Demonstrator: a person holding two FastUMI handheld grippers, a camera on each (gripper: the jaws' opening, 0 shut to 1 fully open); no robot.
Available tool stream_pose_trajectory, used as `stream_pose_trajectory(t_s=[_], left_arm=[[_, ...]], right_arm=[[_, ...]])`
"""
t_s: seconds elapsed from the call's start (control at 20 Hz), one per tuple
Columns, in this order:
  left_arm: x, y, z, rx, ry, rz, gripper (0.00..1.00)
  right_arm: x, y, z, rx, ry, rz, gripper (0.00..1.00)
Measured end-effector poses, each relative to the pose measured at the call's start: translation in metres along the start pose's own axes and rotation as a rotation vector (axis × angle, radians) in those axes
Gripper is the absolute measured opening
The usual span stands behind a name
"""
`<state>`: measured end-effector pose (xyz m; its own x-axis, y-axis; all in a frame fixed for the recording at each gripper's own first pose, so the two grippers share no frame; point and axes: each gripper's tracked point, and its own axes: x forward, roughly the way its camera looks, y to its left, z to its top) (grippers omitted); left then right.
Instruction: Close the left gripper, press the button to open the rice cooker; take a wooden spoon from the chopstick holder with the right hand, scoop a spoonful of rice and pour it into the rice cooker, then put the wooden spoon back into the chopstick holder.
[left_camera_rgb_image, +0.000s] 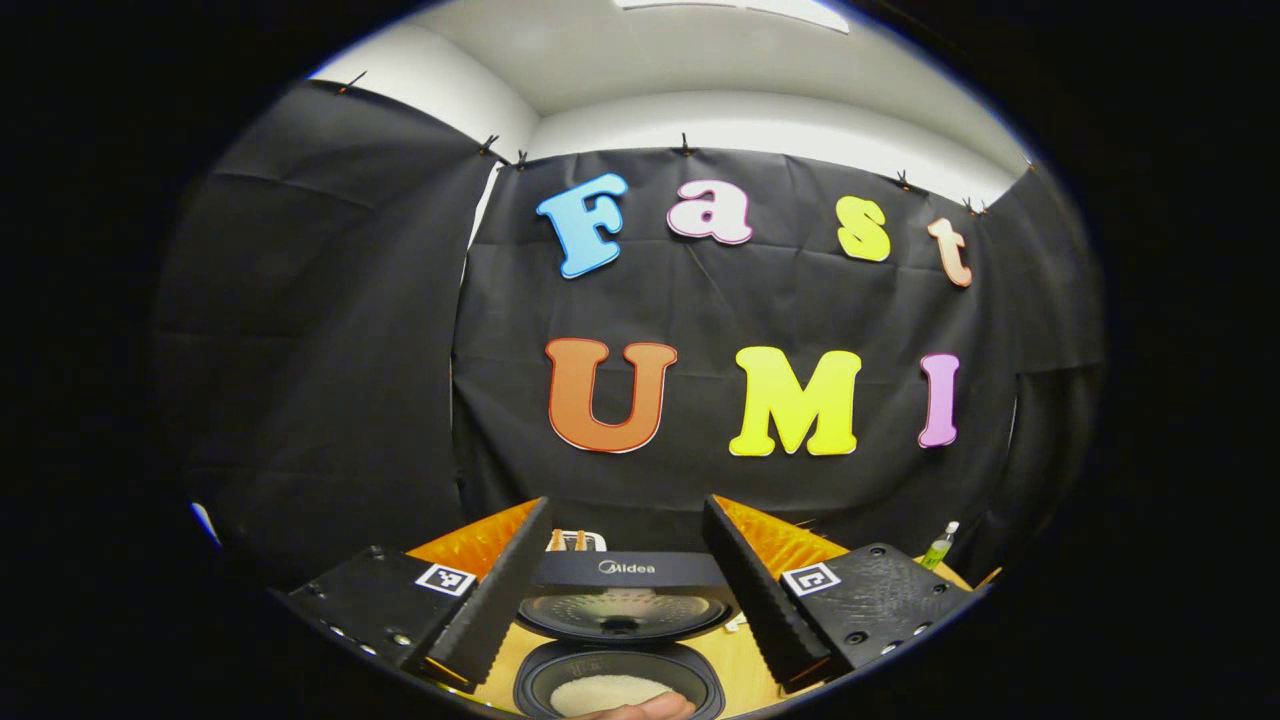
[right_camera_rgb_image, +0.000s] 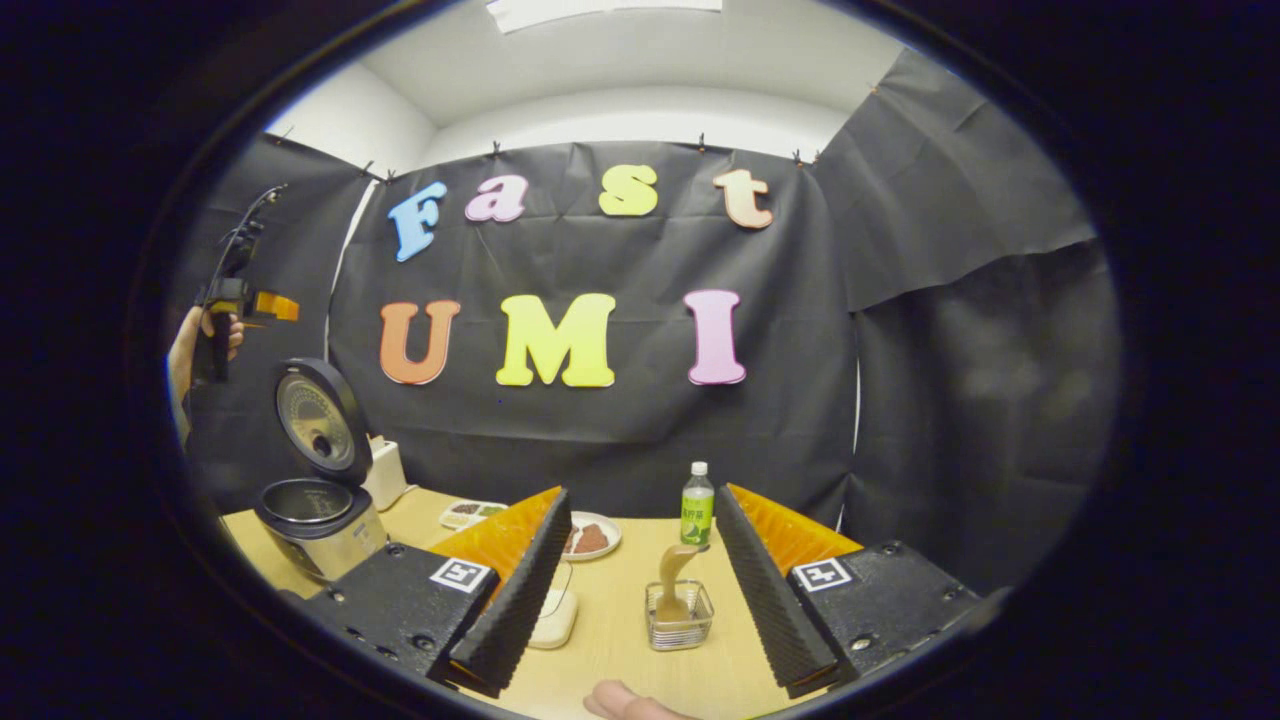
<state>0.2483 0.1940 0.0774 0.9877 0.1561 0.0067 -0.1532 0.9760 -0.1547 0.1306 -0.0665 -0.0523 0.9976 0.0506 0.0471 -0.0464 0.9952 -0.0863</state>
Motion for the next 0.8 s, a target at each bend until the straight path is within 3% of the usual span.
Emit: stream_pose_trajectory(t_s=[0.35, 0.8], left_arm=[[0.059, 0.006, -0.025, -0.049, 0.067, 0.008, 0.94], [0.087, 0.009, -0.071, 0.008, 0.206, 0.015, 0.94]], right_arm=[[-0.004, -0.008, 0.003, -0.03, -0.005, -0.02, 0.95], [-0.019, 0.01, 0.02, -0.056, -0.036, -0.035, 0.94]])
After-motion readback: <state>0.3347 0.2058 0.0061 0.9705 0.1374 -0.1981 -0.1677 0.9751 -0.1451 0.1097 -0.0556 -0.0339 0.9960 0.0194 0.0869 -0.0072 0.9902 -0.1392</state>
